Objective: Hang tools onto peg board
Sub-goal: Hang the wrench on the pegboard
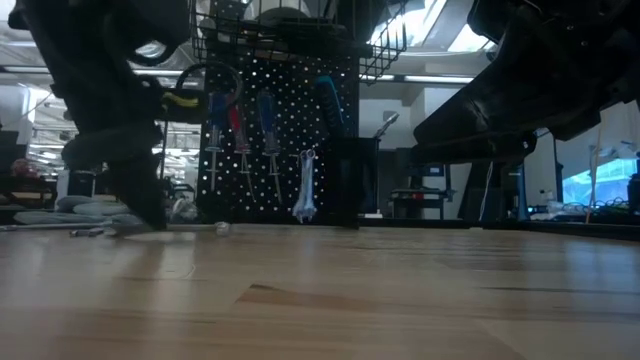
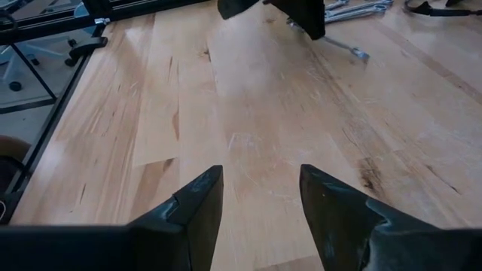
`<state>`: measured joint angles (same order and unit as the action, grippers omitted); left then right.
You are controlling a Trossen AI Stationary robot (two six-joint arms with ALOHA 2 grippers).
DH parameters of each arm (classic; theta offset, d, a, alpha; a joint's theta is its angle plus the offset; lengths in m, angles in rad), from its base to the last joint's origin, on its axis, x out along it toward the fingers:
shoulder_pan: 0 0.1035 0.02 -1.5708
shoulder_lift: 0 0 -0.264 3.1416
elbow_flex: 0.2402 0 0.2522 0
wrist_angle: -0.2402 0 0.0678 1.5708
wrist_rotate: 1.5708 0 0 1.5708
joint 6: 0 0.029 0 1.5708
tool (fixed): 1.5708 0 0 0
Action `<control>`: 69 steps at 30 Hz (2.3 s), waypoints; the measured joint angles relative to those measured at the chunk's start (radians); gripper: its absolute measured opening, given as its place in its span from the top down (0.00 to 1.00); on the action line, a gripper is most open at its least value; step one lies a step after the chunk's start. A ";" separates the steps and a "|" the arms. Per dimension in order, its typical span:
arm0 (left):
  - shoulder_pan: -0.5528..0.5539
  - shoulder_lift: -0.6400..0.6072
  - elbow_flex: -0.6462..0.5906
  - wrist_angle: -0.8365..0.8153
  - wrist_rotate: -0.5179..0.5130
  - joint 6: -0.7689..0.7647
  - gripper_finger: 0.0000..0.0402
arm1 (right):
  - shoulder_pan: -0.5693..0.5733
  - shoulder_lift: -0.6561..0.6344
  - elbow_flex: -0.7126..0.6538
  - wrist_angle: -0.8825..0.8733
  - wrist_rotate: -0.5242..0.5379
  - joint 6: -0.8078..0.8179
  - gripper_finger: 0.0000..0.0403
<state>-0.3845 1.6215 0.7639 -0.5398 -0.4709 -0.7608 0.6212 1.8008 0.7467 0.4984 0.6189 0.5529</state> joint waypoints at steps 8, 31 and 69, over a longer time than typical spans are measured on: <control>-0.022 -0.019 0.057 -0.064 -0.003 0.045 0.99 | 0.000 0.000 0.000 0.000 0.009 0.000 0.55; 0.100 -0.028 -0.001 -0.039 0.145 -0.023 0.63 | 0.000 0.000 0.000 0.000 0.009 0.000 0.55; -0.016 -0.069 -0.031 0.273 0.213 0.219 0.99 | -0.098 0.000 0.071 0.077 -0.069 -0.644 0.55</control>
<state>-0.4004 1.5528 0.7332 -0.2669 -0.2575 -0.5419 0.5232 1.8006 0.8177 0.5758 0.5499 -0.0911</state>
